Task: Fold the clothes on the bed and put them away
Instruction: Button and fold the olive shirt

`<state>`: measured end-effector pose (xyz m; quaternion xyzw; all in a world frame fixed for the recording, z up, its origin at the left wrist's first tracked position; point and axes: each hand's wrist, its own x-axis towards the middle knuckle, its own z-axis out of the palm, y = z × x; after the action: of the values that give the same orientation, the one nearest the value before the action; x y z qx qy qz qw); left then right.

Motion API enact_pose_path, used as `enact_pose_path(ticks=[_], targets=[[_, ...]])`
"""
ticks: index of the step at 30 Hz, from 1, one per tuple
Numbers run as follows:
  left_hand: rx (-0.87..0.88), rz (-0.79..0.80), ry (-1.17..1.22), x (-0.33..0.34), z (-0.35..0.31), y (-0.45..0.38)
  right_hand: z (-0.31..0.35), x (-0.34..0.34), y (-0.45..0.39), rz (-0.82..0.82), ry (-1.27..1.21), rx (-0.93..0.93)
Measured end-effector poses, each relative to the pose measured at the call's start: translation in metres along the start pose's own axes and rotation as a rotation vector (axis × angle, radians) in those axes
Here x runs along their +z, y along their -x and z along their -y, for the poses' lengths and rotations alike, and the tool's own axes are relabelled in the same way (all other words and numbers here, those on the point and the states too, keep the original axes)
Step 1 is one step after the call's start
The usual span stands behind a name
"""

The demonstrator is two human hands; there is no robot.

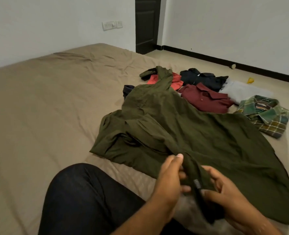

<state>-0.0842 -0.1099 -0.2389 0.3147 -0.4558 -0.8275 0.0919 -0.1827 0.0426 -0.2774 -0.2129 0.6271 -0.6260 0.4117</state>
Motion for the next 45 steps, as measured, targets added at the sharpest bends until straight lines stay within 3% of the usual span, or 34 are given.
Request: enact_pose_path(ticks=[2, 3, 5, 7, 8, 10, 12, 14, 17, 19, 22, 25, 28, 31, 33, 38, 41, 43, 45], targets=[[-0.052, 0.193, -0.326, 0.001, 0.0, -0.007, 0.0, -0.03, 0.015, -0.304, 0.025, 0.061], [0.011, 0.233, -0.519, -0.007, -0.001, -0.017, -0.001, -0.044, 0.026, -0.363, -0.014, 0.105], [0.377, 0.168, -1.063, -0.031, -0.011, -0.043, -0.004, -0.077, 0.04, -0.54, -0.041, 0.159], [0.799, 0.002, -1.556, -0.066, -0.033, -0.072, 0.001, -0.092, 0.036, -0.702, 0.055, 0.165], [0.89, -0.029, -1.705, -0.079, -0.044, -0.083, 0.002, -0.1, 0.038, -0.735, 0.098, 0.15], [0.783, -0.03, -1.938, -0.103, -0.058, -0.101, -0.002, -0.106, 0.045, -0.665, 0.231, 0.143], [0.603, 0.069, -2.095, -0.114, -0.055, -0.111, -0.009, -0.11, 0.047, -0.553, 0.695, 0.216], [0.512, 0.201, -2.133, -0.117, -0.045, -0.113, -0.016, -0.114, 0.044, -0.543, 1.157, 0.293], [0.529, 0.126, -1.923, -0.114, -0.042, -0.117, -0.019, -0.111, 0.04, -0.625, 1.279, 0.302], [0.537, -0.071, -1.744, -0.108, -0.044, -0.126, -0.02, -0.114, 0.04, -0.743, 1.16, 0.155], [0.459, -0.259, -1.743, -0.099, -0.039, -0.138, -0.013, -0.117, 0.042, -0.889, 0.952, 0.076], [0.582, -0.317, -1.732, -0.102, -0.035, -0.146, -0.008, -0.125, 0.042, -0.962, 0.528, -0.044], [0.603, -0.339, -1.632, -0.112, -0.056, -0.153, 0.0, -0.137, 0.044, -0.894, 0.028, -0.133], [0.583, -0.281, -1.641, -0.124, -0.087, -0.162, 0.008, -0.15, 0.045, -0.798, -0.123, -0.111], [0.57, -0.255, -1.678, -0.129, -0.102, -0.165, 0.008, -0.158, 0.041, -0.831, -0.004, -0.107], [0.471, -0.256, -1.737, -0.14, -0.094, -0.165, -0.006, -0.165, 0.02, -1.01, 0.75, -0.063], [0.509, -0.341, -1.813, -0.143, -0.078, -0.165, -0.009, -0.155, 0.016, -0.84, 0.829, -0.148], [0.692, -0.374, -1.823, -0.135, -0.078, -0.164, -0.012, -0.154, 0.016, -0.7, 1.057, -0.162], [0.826, -0.382, -1.815, -0.124, -0.077, -0.161, -0.021, -0.161, 0.014, -0.676, 1.226, -0.076]])
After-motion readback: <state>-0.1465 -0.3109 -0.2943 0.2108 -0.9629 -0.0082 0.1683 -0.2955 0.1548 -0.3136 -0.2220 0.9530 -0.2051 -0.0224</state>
